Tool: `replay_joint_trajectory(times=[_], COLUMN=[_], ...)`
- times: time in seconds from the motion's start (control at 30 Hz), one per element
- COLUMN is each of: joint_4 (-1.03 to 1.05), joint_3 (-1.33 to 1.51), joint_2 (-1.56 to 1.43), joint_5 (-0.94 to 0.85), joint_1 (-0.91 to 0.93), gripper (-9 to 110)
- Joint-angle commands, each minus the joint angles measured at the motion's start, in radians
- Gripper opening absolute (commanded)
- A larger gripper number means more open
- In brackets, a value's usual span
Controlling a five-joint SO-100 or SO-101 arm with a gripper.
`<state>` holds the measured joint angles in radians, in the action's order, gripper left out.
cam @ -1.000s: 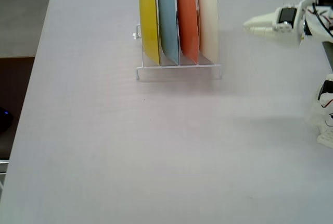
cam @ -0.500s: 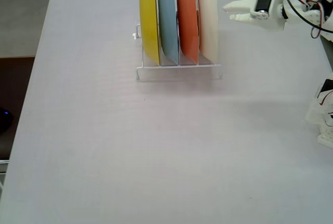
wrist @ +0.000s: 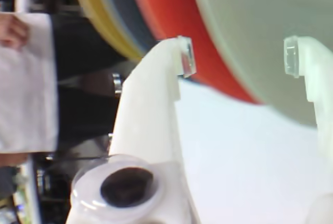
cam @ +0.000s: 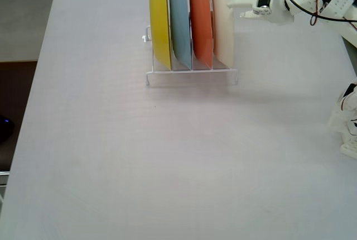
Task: Could you take three plates?
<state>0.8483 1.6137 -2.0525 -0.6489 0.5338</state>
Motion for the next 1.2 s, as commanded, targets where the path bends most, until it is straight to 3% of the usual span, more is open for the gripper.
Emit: replay_joint_trajectory(times=[0.0,0.4,0.7,0.77,0.93,1.17], joint_4=[0.009,0.012,0.012,0.034,0.224,0.255], joint_3=[-0.107,-0.304,-0.348,-0.38,-0.678,-0.891], joint_2=[0.029,0.206,0.244,0.259,0.368,0.341], joint_5=[-0.035,-0.075,-0.041,-0.031,-0.002,0.071], joint_1=[0.026,0.061,0.048,0.046,0.035,0.02], gripper=[25,21,0,0,0,-1])
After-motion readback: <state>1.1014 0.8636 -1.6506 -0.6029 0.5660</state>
